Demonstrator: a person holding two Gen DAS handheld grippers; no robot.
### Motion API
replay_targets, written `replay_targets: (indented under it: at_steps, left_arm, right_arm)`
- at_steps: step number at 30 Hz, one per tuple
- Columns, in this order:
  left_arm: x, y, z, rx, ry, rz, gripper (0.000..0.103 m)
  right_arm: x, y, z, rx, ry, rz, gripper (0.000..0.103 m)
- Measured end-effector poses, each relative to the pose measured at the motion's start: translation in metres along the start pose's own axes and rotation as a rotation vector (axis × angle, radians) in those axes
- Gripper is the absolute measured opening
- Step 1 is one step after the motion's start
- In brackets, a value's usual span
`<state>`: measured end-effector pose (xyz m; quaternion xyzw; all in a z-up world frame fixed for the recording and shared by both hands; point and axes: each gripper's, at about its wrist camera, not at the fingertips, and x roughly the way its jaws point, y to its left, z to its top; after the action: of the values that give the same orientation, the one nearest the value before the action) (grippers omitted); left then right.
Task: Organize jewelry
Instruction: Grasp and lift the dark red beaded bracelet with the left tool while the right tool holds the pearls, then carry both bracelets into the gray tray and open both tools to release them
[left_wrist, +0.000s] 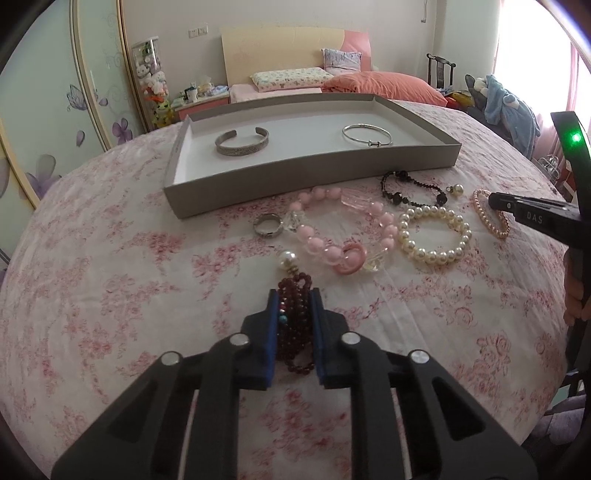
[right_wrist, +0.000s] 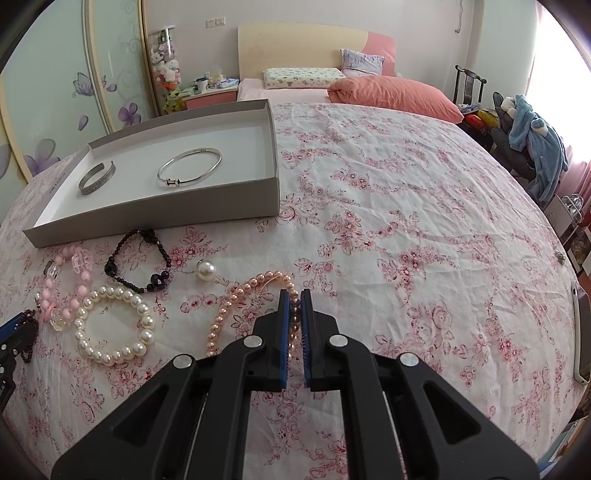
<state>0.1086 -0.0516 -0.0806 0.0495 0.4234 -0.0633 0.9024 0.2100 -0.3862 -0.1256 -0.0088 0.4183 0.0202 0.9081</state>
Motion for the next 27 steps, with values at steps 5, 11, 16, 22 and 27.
replay_targets:
  at_steps: [5,11,16,22,27]
  left_arm:
    - [-0.004,0.017,-0.005,-0.014,0.002,0.047,0.014]
    - [0.000,0.048,-0.002,-0.078,0.009,0.103,0.014]
    - [0.005,0.063,0.006,-0.124,0.014,0.120,0.014]
    - [0.011,0.064,0.012,-0.122,0.015,0.127,0.014]
    - [0.013,0.065,0.014,-0.126,0.018,0.127,0.014]
  right_arm:
    - [0.000,0.000,0.000,0.002,0.000,0.002,0.007]
    - [0.000,0.000,0.000,0.003,0.002,0.004,0.007]
    - [0.000,0.000,0.000,0.005,0.003,0.006,0.007]
    - [0.000,-0.003,-0.001,0.021,0.002,0.028,0.007]
    - [0.000,-0.004,-0.001,0.027,0.002,0.039,0.007]
